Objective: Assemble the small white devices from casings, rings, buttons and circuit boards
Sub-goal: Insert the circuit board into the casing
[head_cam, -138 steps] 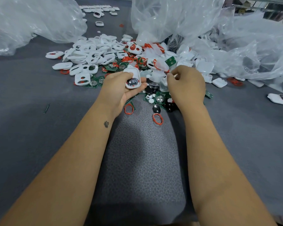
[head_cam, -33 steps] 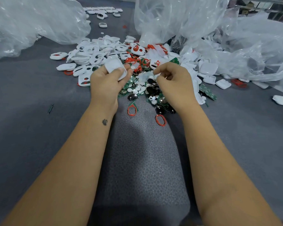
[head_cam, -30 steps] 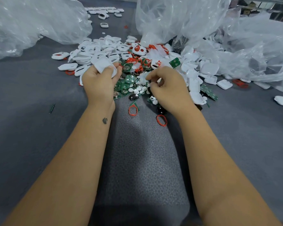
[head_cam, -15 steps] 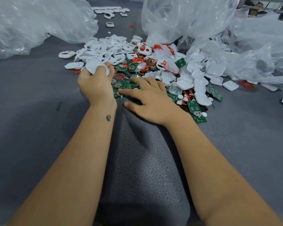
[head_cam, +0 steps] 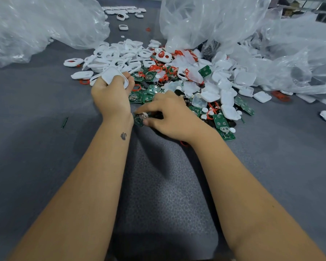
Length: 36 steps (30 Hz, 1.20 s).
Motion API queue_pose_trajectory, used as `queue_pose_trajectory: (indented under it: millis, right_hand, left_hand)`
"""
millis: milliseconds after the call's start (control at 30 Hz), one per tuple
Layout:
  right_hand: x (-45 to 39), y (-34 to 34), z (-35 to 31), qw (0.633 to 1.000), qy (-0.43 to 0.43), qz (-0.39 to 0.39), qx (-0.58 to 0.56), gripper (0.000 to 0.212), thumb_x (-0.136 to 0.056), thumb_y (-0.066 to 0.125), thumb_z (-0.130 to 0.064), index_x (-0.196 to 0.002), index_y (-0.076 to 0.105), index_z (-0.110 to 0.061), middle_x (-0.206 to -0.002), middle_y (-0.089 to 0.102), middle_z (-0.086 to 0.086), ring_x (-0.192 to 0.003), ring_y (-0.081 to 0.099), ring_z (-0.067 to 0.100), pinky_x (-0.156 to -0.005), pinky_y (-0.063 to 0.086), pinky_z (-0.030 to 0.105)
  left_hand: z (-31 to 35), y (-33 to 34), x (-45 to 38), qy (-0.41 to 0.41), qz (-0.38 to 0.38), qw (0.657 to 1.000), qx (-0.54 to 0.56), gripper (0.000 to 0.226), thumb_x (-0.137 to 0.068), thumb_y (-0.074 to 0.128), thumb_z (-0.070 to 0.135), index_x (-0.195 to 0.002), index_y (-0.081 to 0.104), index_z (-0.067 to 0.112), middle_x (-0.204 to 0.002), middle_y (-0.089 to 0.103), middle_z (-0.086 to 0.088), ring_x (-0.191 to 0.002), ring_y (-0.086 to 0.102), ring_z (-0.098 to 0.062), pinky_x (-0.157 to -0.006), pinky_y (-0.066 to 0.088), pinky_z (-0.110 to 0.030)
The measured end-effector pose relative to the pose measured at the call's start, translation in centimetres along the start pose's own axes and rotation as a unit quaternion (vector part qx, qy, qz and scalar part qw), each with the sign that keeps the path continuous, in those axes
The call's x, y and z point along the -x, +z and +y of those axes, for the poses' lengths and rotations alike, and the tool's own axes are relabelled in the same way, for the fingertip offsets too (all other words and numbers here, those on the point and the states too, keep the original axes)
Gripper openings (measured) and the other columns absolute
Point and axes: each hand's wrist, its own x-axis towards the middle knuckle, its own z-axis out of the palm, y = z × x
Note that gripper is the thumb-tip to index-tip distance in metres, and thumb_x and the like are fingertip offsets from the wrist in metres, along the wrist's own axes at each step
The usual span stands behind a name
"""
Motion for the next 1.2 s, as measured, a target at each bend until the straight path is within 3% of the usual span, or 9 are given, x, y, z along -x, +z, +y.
queue_pose_trajectory:
  millis: [100,233,367,533,700,867,1000,1100,1200]
  right_hand:
    - [0.3,-0.5,0.0,0.998,-0.011,-0.006,-0.065,0.041,-0.080,0.057,0.001,-0.108,0.073,-0.026,-0.098,0.065,0.001,-0.102,0.055,0.026,-0.092,0.043,0.042]
    - [0.6,-0.7,-0.4,0.995,0.018,0.018,-0.098,0.029,-0.074,0.076,-0.020,-0.102,0.072,-0.018,-0.095,0.067,-0.002,-0.093,0.059,0.017,-0.091,0.046,0.043]
    - [0.5,-0.8,-0.3,0.998,0.022,-0.007,-0.060,0.033,-0.074,0.081,-0.035,-0.101,0.072,-0.019,-0.103,0.064,0.000,-0.105,0.053,0.020,-0.097,0.041,0.044]
    - [0.4,-0.9,-0.4,0.998,0.015,-0.002,-0.066,0.034,-0.072,0.083,-0.031,-0.096,0.069,-0.012,-0.099,0.062,-0.001,-0.101,0.051,0.019,-0.093,0.041,0.042]
    - [0.6,-0.5,-0.3,0.998,-0.009,0.023,-0.065,0.034,-0.070,0.084,-0.028,-0.097,0.070,-0.012,-0.094,0.064,-0.002,-0.094,0.053,0.018,-0.086,0.041,0.035]
    - [0.9,-0.1,-0.2,0.989,0.010,0.048,-0.141,0.028,-0.071,0.082,-0.016,-0.096,0.068,-0.017,-0.085,0.066,-0.002,-0.081,0.058,0.014,-0.077,0.046,0.029]
    - [0.8,-0.4,0.2,0.956,0.055,0.135,-0.256,0.029,-0.082,0.067,0.000,-0.100,0.060,-0.021,-0.079,0.055,-0.008,-0.074,0.053,0.012,-0.075,0.049,0.029]
    - [0.6,-1.1,0.8,0.897,0.111,0.236,-0.356,0.032,-0.082,0.068,0.003,-0.102,0.054,-0.017,-0.081,0.056,0.000,-0.069,0.050,0.011,-0.067,0.049,0.026]
    - [0.4,-1.6,1.3,0.862,0.133,0.291,-0.392,0.028,-0.081,0.068,0.008,-0.100,0.060,-0.012,-0.089,0.062,0.004,-0.078,0.055,0.014,-0.076,0.054,0.031]
  left_hand:
    - [0.0,0.1,0.1,-0.001,-0.002,1.000,-0.004,0.025,-0.086,0.042,-0.015,-0.091,0.062,-0.001,-0.080,0.062,-0.014,-0.076,0.065,-0.019,-0.068,0.057,-0.024]
    - [0.0,0.2,0.1,-0.005,-0.004,1.000,0.002,0.026,-0.086,0.041,-0.015,-0.083,0.061,0.001,-0.082,0.061,-0.015,-0.082,0.064,-0.022,-0.070,0.058,-0.027]
    - [-0.2,0.2,0.2,-0.002,-0.011,1.000,-0.012,0.027,-0.086,0.041,-0.015,-0.078,0.061,0.003,-0.078,0.061,-0.014,-0.078,0.063,-0.020,-0.069,0.057,-0.025]
    - [-0.5,0.1,0.0,0.001,-0.023,0.999,-0.029,0.025,-0.085,0.042,-0.014,-0.083,0.063,0.000,-0.077,0.062,-0.013,-0.076,0.063,-0.021,-0.067,0.056,-0.023]
    - [-0.9,0.3,-0.1,-0.001,-0.028,0.998,-0.047,0.026,-0.086,0.043,-0.014,-0.102,0.063,-0.011,-0.082,0.062,-0.016,-0.079,0.063,-0.023,-0.067,0.056,-0.023]
    - [-0.7,-0.1,0.1,-0.015,-0.097,0.990,-0.104,0.024,-0.086,0.045,-0.011,-0.096,0.064,-0.004,-0.087,0.066,-0.016,-0.075,0.068,-0.018,-0.069,0.056,-0.023]
    - [-0.5,0.0,0.4,-0.037,-0.129,0.984,-0.113,0.024,-0.086,0.044,-0.012,-0.100,0.062,-0.005,-0.087,0.066,-0.015,-0.080,0.067,-0.021,-0.074,0.059,-0.027]
    - [-0.4,0.4,1.3,-0.074,-0.161,0.980,-0.087,0.018,-0.089,0.046,-0.010,-0.090,0.061,-0.001,-0.087,0.066,-0.016,-0.083,0.067,-0.021,-0.072,0.058,-0.025]
    - [-0.3,1.0,2.2,-0.185,-0.165,0.969,0.009,0.014,-0.097,0.047,0.002,-0.089,0.059,0.001,-0.079,0.068,-0.014,-0.079,0.067,-0.023,-0.068,0.061,-0.031]
